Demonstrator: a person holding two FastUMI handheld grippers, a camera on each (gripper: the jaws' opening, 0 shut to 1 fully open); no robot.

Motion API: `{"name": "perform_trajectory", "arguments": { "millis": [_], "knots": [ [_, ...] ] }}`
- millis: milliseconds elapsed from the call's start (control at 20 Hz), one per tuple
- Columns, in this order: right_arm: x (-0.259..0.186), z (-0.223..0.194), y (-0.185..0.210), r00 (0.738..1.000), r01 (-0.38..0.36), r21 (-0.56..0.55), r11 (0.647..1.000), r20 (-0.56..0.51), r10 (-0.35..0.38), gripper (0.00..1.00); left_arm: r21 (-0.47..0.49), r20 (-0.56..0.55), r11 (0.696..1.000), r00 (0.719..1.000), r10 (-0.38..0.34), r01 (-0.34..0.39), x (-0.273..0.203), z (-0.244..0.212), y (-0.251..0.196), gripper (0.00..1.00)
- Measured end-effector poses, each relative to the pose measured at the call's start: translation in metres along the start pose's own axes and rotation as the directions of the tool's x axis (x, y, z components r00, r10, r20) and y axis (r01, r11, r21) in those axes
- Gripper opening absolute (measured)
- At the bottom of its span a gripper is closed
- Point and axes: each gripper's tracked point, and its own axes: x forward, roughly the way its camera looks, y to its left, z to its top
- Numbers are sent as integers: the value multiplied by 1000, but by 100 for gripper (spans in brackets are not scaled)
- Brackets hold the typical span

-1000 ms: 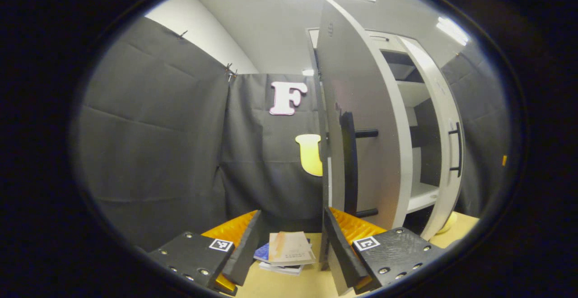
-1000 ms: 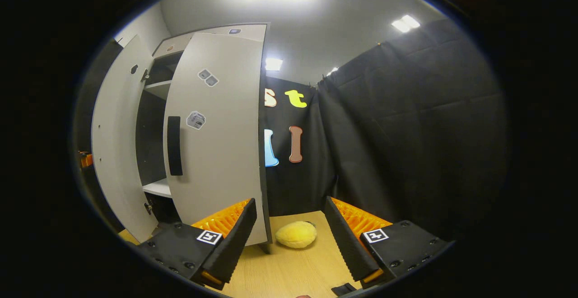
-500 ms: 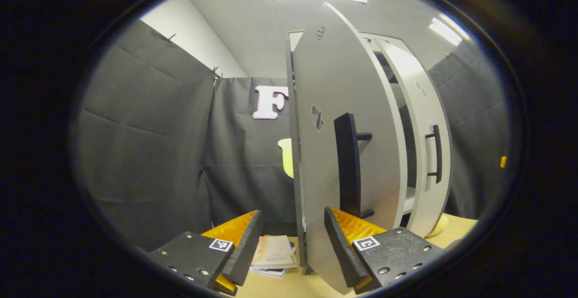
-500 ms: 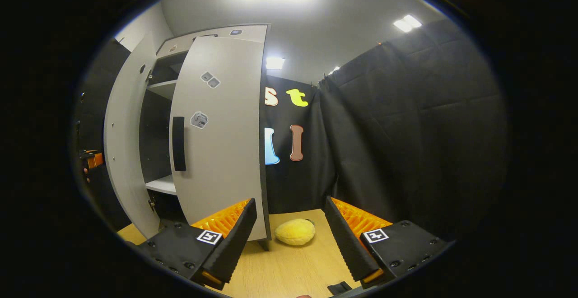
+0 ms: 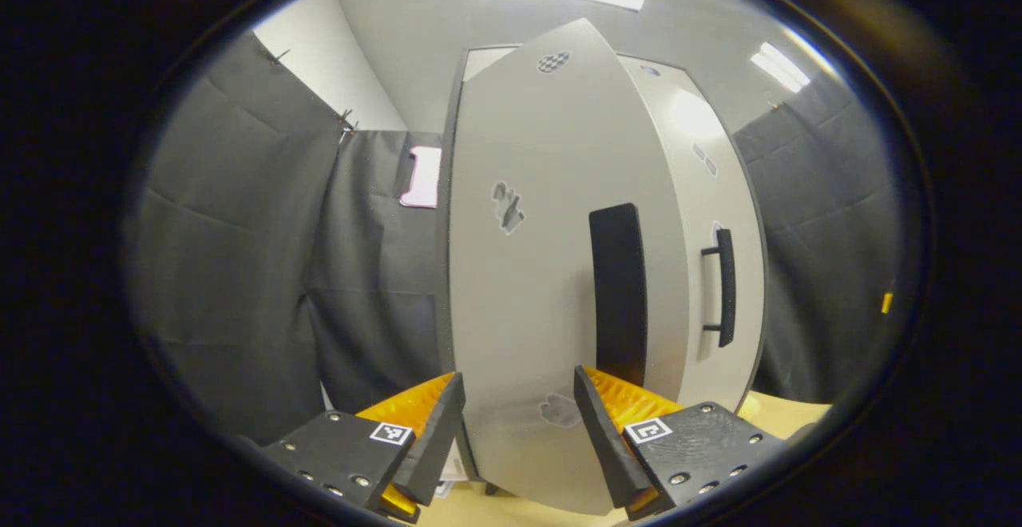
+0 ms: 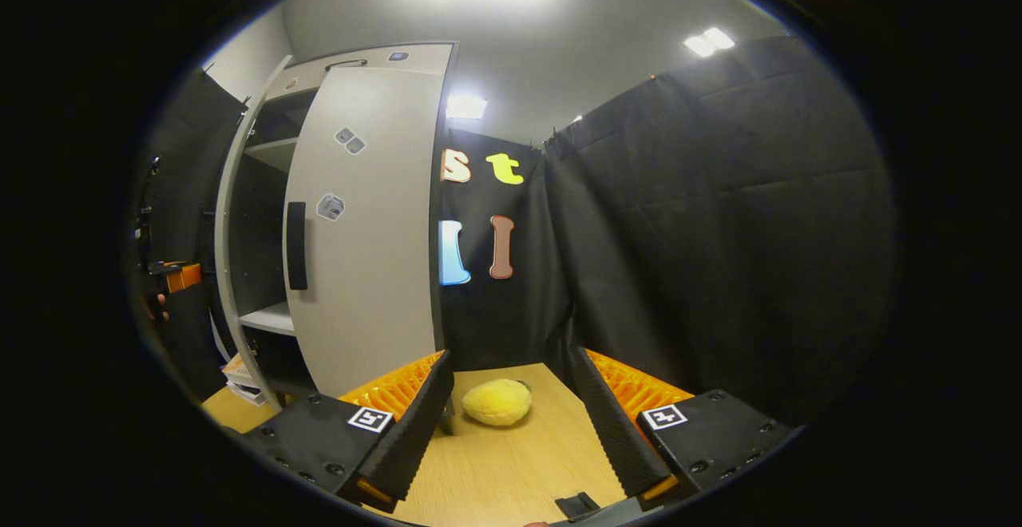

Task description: Grasp the bottle in the cabinet with the left hand and place it on the coaster, then close the right door with the right hand and the left door with the left hand.

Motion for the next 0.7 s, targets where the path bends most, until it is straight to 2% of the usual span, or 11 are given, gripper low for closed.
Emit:
{"name": "perform_trajectory", "arguments": {
  "millis": [100,150,400,450,500,550,600,650,700],
  "knots": [
    [-5,-2,-6,1000,8,-3,1000,-2,-8,97,5,0,1000,1000,2,-2,12,-3,-10,77],
    [-6,-2,-8,1000,11,-6,1000,-2,-11,97,9,-3,1000,1000,7,-7,16,-8,-13,81],
    [-13,-6,-8,1000,-12,-4,1000,-13,12,98,5,-14,1000,1000,22,-22,17,-10,-10,81],
    [-13,-7,-7,1000,-25,-2,1000,-12,25,97,10,-15,999,999,33,-33,14,-9,-7,81],
    [-14,-6,-5,999,-40,-1,999,-9,40,97,14,-12,999,999,39,-39,8,-5,-5,87],
    [-13,-6,-3,998,-55,2,998,-7,55,98,22,-7,999,999,47,-47,1,-4,-5,81],
    [-13,-5,0,997,-75,7,997,-5,75,97,33,-2,998,998,57,-56,-6,-2,-3,88],
    [-14,-5,3,996,-94,12,996,-2,94,98,46,2,997,998,67,-67,-21,1,-2,81],
    [-13,-3,7,993,-114,12,993,6,114,97,60,5,995,997,78,-78,-35,5,0,81]
  ]
}}
